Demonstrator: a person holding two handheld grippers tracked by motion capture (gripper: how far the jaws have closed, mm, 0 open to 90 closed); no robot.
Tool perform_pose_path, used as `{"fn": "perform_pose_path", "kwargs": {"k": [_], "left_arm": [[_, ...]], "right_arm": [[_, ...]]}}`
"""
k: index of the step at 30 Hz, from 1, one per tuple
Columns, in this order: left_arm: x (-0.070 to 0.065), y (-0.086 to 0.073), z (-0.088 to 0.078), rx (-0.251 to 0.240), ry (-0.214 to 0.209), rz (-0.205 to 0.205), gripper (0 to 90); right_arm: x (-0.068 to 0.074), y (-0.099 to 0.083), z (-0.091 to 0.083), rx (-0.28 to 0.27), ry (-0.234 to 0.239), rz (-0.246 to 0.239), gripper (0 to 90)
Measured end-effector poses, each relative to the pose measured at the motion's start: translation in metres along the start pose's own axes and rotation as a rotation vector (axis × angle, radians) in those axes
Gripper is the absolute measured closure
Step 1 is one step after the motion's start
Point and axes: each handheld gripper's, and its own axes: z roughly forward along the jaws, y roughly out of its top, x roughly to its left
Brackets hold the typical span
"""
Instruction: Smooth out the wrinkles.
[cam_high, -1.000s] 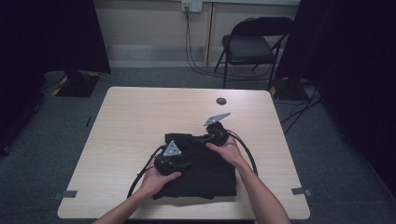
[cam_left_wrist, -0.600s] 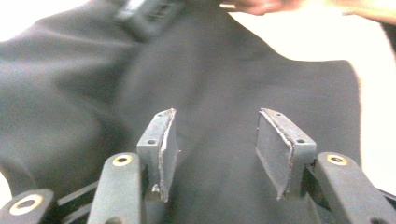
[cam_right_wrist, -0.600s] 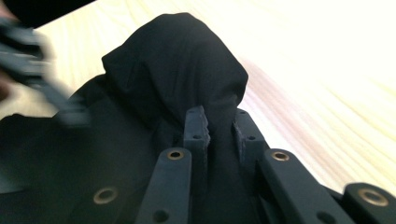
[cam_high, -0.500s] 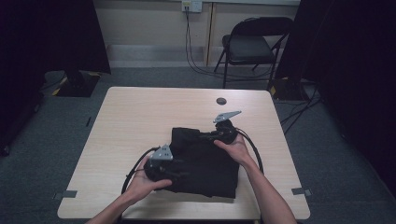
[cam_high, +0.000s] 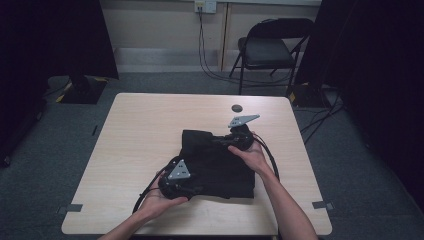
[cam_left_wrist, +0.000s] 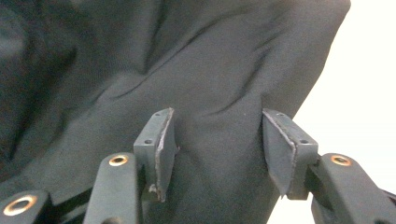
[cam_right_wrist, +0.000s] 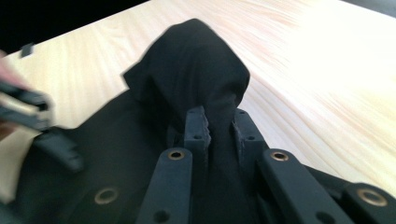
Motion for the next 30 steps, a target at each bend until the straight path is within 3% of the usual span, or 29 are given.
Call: {"fn": "perform_pose_path", "kwargs": {"k": [2,3,4,5,6,7,9,13,19,23,26,30], "left_arm": [[0.000,0.001,0.001,0.000,0.017,-0.003,48.6],[-0.003,0.001,0.002,0.006,0.046,0.012,49.8],[-0.003,0.001,0.002,0.006,0.046,0.012,49.9],[-0.007,0.002,0.002,0.016,0.074,0.029,50.3],[-0.007,0.002,0.002,0.016,0.074,0.029,51.4],[-0.007,0.002,0.003,0.021,0.077,0.022,52.6],[-0.007,0.003,0.003,0.021,0.095,0.024,57.3],[-0.010,0.002,0.005,0.014,0.112,0.037,58.2],[-0.011,0.002,0.005,0.010,0.113,0.035,58.2],[-0.012,0.001,0.005,0.006,0.113,0.035,58.1],[-0.012,0.002,0.006,0.010,0.108,0.029,58.1],[-0.007,0.003,-0.002,0.010,0.066,-0.004,59.3]], "right_arm": [[0.015,0.002,-0.006,0.007,0.021,-0.037,79.0],[0.021,0.001,-0.008,0.001,0.038,-0.041,79.1],[0.026,-0.002,-0.011,0.001,0.058,-0.039,79.1],[0.032,-0.004,-0.013,0.001,0.061,-0.046,79.1],[0.032,-0.004,-0.013,0.001,0.061,-0.046,79.1],[0.046,-0.009,-0.017,0.020,0.065,-0.061,79.2],[0.060,-0.015,-0.019,0.030,0.076,-0.056,79.2],[0.082,-0.034,-0.016,0.082,0.076,-0.033,78.9],[0.094,-0.059,-0.012,0.089,0.067,0.054,75.0],[0.100,-0.066,-0.015,0.088,0.059,0.074,71.2],[0.109,-0.076,-0.014,0.088,0.031,0.053,71.6],[0.110,-0.082,-0.010,0.085,0.014,0.031,73.3]]}}
